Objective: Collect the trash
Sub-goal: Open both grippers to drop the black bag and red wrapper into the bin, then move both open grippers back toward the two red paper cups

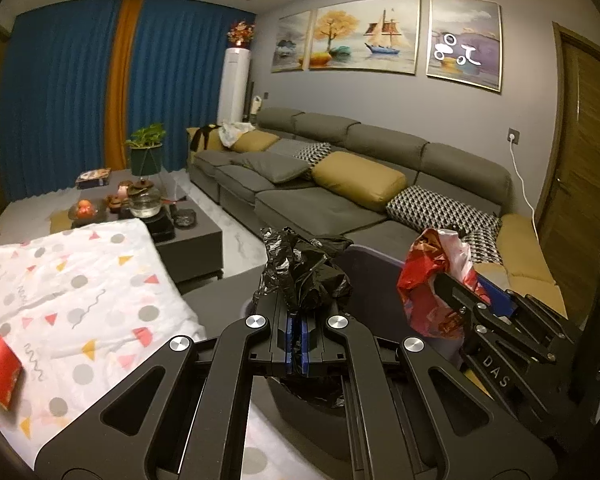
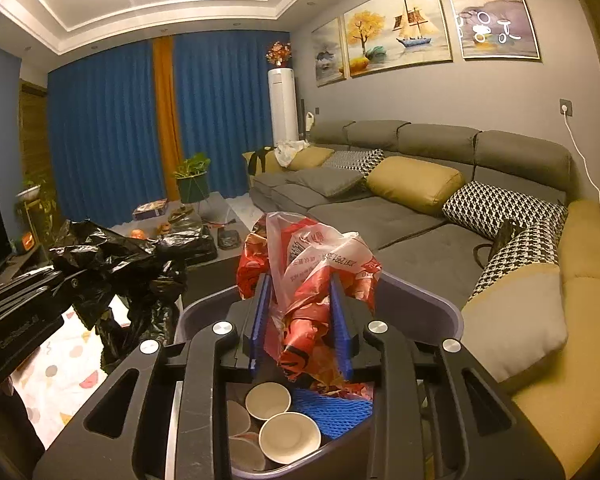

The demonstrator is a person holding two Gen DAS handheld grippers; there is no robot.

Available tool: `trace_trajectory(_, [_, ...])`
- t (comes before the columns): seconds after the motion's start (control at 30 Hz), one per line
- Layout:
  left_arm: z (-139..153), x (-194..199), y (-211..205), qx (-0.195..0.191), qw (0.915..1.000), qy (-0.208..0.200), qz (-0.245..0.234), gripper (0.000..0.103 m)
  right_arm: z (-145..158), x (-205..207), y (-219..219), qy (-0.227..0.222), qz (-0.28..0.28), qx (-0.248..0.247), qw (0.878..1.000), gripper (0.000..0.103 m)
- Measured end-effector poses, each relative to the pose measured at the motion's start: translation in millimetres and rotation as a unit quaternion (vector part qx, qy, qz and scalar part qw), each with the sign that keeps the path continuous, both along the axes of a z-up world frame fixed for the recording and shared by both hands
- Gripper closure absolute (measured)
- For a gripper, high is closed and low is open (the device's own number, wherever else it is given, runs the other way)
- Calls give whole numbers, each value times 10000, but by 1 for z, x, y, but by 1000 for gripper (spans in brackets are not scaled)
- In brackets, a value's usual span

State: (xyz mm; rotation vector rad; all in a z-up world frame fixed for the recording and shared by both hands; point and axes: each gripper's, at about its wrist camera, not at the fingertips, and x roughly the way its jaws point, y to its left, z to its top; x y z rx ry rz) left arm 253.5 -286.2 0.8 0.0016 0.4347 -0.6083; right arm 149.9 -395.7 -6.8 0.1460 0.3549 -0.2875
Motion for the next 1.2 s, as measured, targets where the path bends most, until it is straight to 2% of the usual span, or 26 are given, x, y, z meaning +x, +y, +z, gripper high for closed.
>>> trace_trajectory(0.27, [-6,12,-19,-20,9999,103,-126,101,-1,6,-11,-14,-58,81,9999,70])
trace_trajectory(0.5, [-16,22,-30,0,9991,258,-337,100,-3,10,-18,-19,-57,154,9999,61])
trace_trajectory(0.6, [-23,28,-32,24,9985,401,-375,83,-4,10,-23,-10,-55,243,9997,59])
trace_trajectory(0.67, [-27,30,-31,27,9985,458,-294,54,-5,11,-26,-1,-37,340,9994,57])
trace_trajectory(0.77, [-29,31,-24,-82,9983,528,-221,42,-5,8,-30,-7,-76,387,9992,55])
trace_trajectory(0.87, [-29,27,-17,-28,9992,405,-37,27,-5,5,-31,-23,-109,430,9990,53])
trace_trajectory(1.03, [-28,16,6,-24,9991,265,344,14,-1,-3,-28,-102,-155,420,9989,41])
trace_trajectory(1.2, [-27,2,38,67,9959,139,894,12,1,-12,-14,-156,-192,295,9993,29])
